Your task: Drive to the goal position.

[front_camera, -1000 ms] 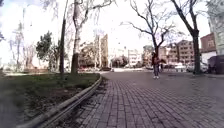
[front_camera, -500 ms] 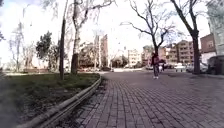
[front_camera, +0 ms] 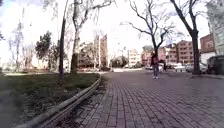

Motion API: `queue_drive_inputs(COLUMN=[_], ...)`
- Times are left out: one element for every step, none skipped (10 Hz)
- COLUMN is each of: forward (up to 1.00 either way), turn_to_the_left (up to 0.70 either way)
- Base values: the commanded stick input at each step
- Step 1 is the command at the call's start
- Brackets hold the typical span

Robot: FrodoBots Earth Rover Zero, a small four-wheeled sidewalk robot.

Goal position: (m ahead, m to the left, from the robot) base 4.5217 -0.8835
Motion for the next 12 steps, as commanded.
queue_drive_inputs(forward=[0.0, 0.0, 0.0, 0.0, 0.0, 0.0, 0.0, 0.0, 0.0, 0.0, 0.0, 0.0], turn_to_the_left=[-0.7, -0.7, -0.7, -0.7, -0.7, -0.7, -0.7, -0.7, -0.7, -0.7, -0.7, -0.7])
